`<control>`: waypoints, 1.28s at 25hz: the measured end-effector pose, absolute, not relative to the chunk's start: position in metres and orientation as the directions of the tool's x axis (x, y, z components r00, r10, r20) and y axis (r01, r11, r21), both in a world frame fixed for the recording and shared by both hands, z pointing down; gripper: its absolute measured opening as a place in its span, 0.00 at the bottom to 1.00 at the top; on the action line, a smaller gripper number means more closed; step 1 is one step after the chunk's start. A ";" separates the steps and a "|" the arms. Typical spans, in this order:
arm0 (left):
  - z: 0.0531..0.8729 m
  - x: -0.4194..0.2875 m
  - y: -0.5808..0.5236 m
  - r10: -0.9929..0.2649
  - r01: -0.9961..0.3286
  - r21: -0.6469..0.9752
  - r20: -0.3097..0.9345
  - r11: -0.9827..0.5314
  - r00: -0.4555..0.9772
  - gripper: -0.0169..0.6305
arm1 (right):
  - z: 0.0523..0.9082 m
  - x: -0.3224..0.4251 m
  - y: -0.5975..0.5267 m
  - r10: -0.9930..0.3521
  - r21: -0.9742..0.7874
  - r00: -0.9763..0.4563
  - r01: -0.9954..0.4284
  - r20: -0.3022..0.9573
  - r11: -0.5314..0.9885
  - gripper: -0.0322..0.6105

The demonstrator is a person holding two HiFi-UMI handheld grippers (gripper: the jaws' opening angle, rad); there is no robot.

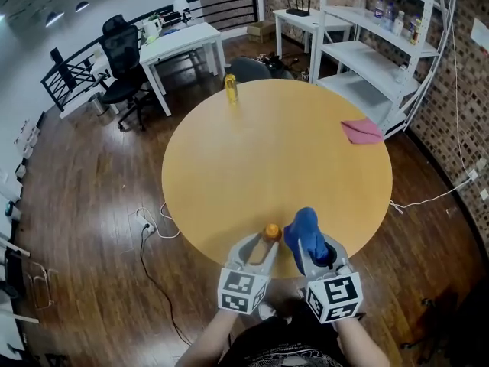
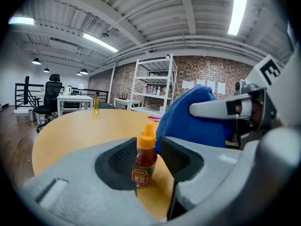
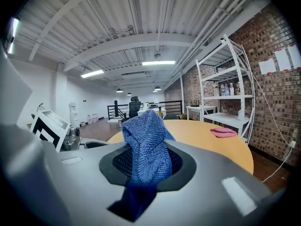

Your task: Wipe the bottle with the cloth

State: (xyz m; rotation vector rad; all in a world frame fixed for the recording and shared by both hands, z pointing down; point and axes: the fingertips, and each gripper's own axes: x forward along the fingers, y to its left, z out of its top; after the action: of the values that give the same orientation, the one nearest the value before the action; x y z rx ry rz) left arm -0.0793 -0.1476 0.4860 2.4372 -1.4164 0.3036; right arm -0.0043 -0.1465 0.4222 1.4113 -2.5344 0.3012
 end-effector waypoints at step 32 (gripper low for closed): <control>0.492 -0.066 -0.177 -0.747 -0.803 0.033 0.345 -0.595 0.568 0.25 | 0.469 -0.058 -0.217 -0.564 -0.406 -0.793 -0.605 0.229 0.685 0.18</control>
State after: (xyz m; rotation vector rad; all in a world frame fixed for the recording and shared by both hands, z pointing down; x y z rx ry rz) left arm -0.0655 -0.1765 0.4923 2.6129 -1.3060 0.4435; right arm -0.0581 -0.2166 0.4687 0.9752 -2.8050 0.7221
